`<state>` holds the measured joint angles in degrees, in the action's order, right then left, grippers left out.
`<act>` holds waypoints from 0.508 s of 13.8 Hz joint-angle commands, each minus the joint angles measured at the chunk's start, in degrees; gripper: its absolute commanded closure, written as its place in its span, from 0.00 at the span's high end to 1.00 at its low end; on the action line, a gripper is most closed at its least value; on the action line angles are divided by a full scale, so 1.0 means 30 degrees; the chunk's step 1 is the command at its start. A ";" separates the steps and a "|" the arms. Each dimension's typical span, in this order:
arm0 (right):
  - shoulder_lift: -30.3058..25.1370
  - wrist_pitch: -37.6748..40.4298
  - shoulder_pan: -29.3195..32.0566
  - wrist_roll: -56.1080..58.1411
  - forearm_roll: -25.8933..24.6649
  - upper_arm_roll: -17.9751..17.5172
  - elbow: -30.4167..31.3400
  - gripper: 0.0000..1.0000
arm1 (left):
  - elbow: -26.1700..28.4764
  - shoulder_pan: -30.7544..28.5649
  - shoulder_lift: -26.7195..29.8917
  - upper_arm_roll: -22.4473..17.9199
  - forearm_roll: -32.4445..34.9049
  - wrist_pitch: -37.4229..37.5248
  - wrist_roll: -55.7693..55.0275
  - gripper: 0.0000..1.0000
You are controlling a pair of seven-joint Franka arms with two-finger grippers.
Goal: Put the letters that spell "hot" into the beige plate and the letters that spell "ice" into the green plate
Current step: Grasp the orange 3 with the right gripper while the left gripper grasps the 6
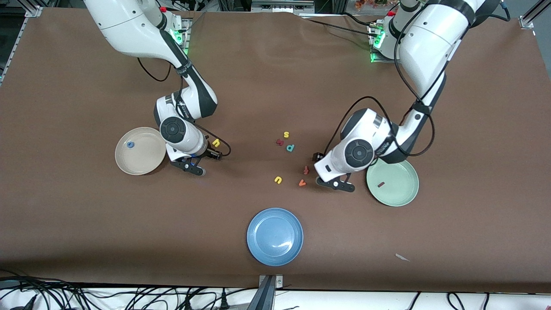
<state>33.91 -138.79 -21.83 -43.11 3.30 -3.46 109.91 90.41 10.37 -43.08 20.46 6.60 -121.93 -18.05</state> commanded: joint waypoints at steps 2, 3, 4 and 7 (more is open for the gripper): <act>0.0327 -0.0202 -0.0077 0.0075 0.0190 0.0039 0.0073 0.45 | 0.2584 0.0264 0.1206 0.0211 -0.0150 -0.2158 0.0041 0.86; 0.0328 -0.0202 -0.0078 0.0075 0.0190 0.0039 0.0102 0.45 | 0.2760 0.0236 0.1206 0.0211 -0.0149 -0.2508 0.0040 0.81; 0.0328 -0.0173 -0.0078 0.0075 0.0190 0.0039 0.0102 0.45 | 0.2849 0.0293 0.1206 0.0211 -0.0149 -0.2656 0.0040 0.76; 0.0328 -0.0202 -0.0078 0.0104 0.0160 0.0039 0.0132 0.29 | 0.3025 0.0352 0.1119 0.0182 0.0258 -0.2920 0.0011 0.70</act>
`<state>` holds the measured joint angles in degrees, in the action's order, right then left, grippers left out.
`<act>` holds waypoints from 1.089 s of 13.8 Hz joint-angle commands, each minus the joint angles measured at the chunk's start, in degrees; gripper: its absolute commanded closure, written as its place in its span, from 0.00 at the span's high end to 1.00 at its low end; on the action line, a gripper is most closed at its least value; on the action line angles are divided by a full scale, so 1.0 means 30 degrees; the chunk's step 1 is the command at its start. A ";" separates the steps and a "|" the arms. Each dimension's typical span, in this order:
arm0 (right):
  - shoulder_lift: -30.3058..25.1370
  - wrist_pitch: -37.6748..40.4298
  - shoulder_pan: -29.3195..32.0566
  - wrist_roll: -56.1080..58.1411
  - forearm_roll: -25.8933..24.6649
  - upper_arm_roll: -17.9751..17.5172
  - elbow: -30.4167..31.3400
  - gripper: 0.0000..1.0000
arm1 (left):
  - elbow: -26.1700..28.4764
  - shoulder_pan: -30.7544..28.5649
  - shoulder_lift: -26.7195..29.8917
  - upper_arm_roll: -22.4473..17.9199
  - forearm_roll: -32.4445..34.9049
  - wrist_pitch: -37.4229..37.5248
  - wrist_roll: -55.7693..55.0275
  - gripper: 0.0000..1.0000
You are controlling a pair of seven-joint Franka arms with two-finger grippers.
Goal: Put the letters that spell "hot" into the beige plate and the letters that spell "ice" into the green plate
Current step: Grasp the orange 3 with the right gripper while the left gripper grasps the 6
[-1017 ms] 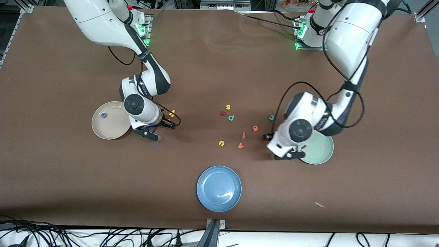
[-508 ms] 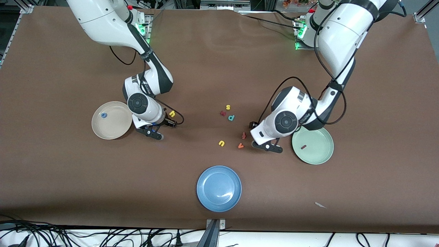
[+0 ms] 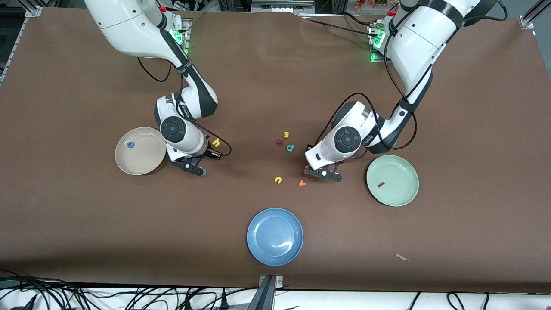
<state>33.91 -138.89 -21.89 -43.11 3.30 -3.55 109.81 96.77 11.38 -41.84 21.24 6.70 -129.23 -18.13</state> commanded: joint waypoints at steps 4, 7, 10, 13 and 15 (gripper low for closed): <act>0.0299 -0.0082 -0.0056 0.0016 0.0159 0.0098 0.0137 0.04 | 0.0879 0.0132 0.0501 -0.0106 0.0785 -0.0663 -0.0051 0.68; -0.0138 0.0122 -0.0056 0.0131 0.0159 0.0156 0.0048 0.04 | 0.0733 0.0308 0.0441 -0.0224 0.1715 -0.0809 -0.0051 0.64; -0.1279 0.2749 0.0120 0.0569 0.0042 0.0681 -0.0651 0.04 | 0.0733 0.0367 0.0354 -0.0195 0.2455 -0.1044 -0.0490 0.59; -0.1985 0.7608 0.0178 0.3839 0.0188 0.2434 -0.2582 0.04 | 0.0703 0.0629 0.0178 -0.0224 0.2600 -0.1219 -0.0959 0.59; -0.2307 0.9229 0.0178 0.6970 0.0217 0.4191 -0.2940 0.04 | 0.0791 0.0719 -0.0026 -0.0224 0.2894 -0.1658 -0.1367 0.58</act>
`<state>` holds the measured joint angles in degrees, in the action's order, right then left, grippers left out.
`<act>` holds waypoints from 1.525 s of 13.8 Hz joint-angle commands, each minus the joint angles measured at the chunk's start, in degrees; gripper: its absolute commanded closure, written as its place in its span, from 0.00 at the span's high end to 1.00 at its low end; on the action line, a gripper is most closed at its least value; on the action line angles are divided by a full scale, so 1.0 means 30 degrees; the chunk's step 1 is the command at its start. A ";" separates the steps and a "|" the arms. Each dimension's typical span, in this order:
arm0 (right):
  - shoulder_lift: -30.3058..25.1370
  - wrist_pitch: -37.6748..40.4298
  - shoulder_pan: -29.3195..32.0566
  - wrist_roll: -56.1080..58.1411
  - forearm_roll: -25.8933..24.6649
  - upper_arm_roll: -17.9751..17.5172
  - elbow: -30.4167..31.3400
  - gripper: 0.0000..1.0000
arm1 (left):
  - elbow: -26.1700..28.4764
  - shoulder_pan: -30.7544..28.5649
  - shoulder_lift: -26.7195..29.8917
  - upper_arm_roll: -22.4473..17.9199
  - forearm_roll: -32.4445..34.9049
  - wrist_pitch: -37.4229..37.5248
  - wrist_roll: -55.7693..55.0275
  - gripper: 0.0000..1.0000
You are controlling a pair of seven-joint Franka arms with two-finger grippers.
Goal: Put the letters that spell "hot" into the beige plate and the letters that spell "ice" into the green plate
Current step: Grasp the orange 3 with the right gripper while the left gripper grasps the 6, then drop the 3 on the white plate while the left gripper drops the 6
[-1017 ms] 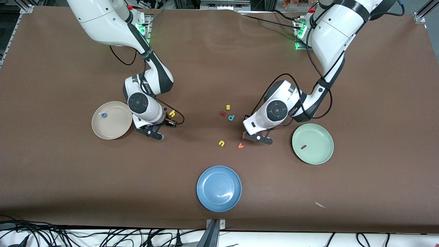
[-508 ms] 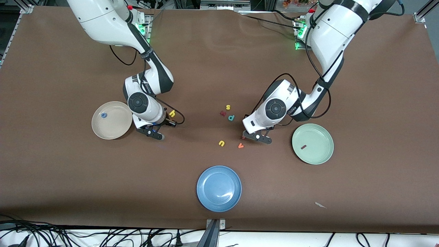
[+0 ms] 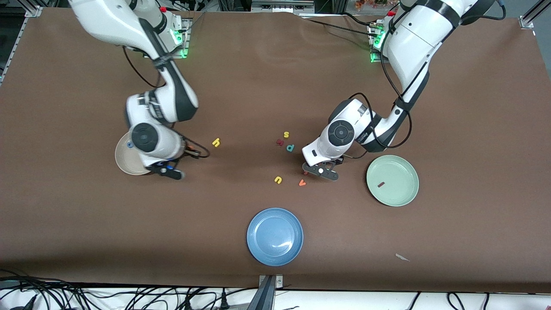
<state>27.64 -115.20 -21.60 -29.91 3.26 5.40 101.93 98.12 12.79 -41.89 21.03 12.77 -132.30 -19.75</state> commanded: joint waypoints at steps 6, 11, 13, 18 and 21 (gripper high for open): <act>0.0570 -0.0380 0.0986 0.8673 0.0261 0.3855 0.1846 0.06 | 0.0429 0.0247 -0.0039 -0.0153 0.1690 -0.0666 -0.1091 0.27; 0.0952 -0.2235 0.1282 0.9295 0.0261 0.3826 0.3083 0.70 | 0.0341 0.0042 0.0048 -0.0153 0.1691 -0.0433 -0.1120 0.09; 0.0777 -0.2031 0.1253 0.9295 0.0261 0.3826 0.2995 1.00 | 0.0312 -0.0104 0.0689 -0.0153 0.1661 -0.0054 -0.1325 0.09; -0.0688 0.1098 0.1019 0.8594 0.1745 0.3621 0.1300 1.00 | 0.0077 -0.2501 0.2829 -0.0124 0.1691 0.2552 0.1097 0.09; -0.0689 0.1312 0.0989 0.6990 0.4065 0.2745 0.0885 0.99 | 0.0223 -0.4552 0.3067 -0.0153 0.1661 0.3229 0.3358 0.10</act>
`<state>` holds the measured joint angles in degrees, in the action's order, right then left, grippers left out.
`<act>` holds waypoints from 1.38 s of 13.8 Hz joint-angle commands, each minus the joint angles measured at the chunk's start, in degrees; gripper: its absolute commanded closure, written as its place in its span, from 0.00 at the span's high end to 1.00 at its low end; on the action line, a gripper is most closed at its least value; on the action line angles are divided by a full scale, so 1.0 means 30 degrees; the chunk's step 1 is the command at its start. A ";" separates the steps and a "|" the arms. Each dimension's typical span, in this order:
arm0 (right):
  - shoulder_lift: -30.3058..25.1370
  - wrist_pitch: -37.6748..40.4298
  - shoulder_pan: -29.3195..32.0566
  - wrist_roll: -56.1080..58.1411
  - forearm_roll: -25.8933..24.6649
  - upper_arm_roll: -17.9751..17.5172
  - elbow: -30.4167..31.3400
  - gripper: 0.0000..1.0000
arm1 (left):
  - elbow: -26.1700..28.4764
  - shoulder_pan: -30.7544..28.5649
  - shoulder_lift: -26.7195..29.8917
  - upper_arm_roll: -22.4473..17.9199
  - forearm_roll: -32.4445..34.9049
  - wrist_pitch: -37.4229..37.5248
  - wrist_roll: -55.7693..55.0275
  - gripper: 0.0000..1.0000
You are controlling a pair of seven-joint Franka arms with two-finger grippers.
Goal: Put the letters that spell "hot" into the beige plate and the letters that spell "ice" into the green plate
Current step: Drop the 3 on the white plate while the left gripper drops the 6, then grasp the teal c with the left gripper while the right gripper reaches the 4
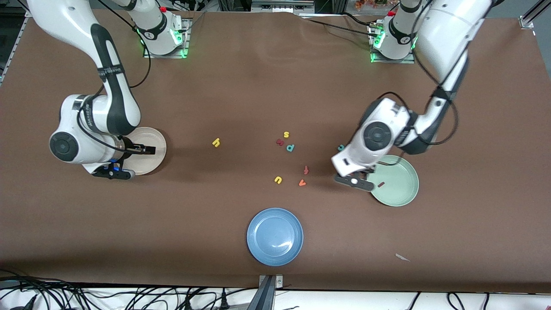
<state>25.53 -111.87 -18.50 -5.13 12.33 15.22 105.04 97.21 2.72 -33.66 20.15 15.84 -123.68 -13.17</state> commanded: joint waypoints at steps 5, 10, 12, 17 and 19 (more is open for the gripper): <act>0.0045 -0.1494 -0.0220 -0.8936 0.0988 -0.3455 -0.0239 0.99 | 0.0527 -0.2634 -0.0789 0.0082 0.0726 0.0210 0.1256 0.19; 0.1008 -0.4247 -0.2856 -1.3812 0.0783 -0.3578 0.0053 0.99 | 0.0731 -0.2638 -0.0733 0.0286 0.0552 0.0677 0.0906 1.00; 0.1596 -0.6263 -0.3703 -1.5215 0.0812 -0.3578 0.0752 0.99 | 0.0761 -0.2607 -0.0440 0.1042 0.0375 0.1554 0.0817 1.00; 0.1482 -0.9784 -0.4440 -1.6541 0.0812 -0.3578 0.3592 0.98 | 0.2690 -0.2754 0.0498 0.3359 0.0375 0.1412 -0.2308 0.99; 0.1014 -1.1044 -0.4498 -1.7124 0.0812 -0.3636 0.4940 0.98 | 0.4268 -0.2812 0.0528 0.3655 0.0375 -0.0217 -0.3836 0.97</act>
<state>31.74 -141.42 -31.52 -54.58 14.56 4.10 114.48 103.66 -4.85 -34.31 30.30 15.84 -119.89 -20.51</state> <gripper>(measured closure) 0.018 0.018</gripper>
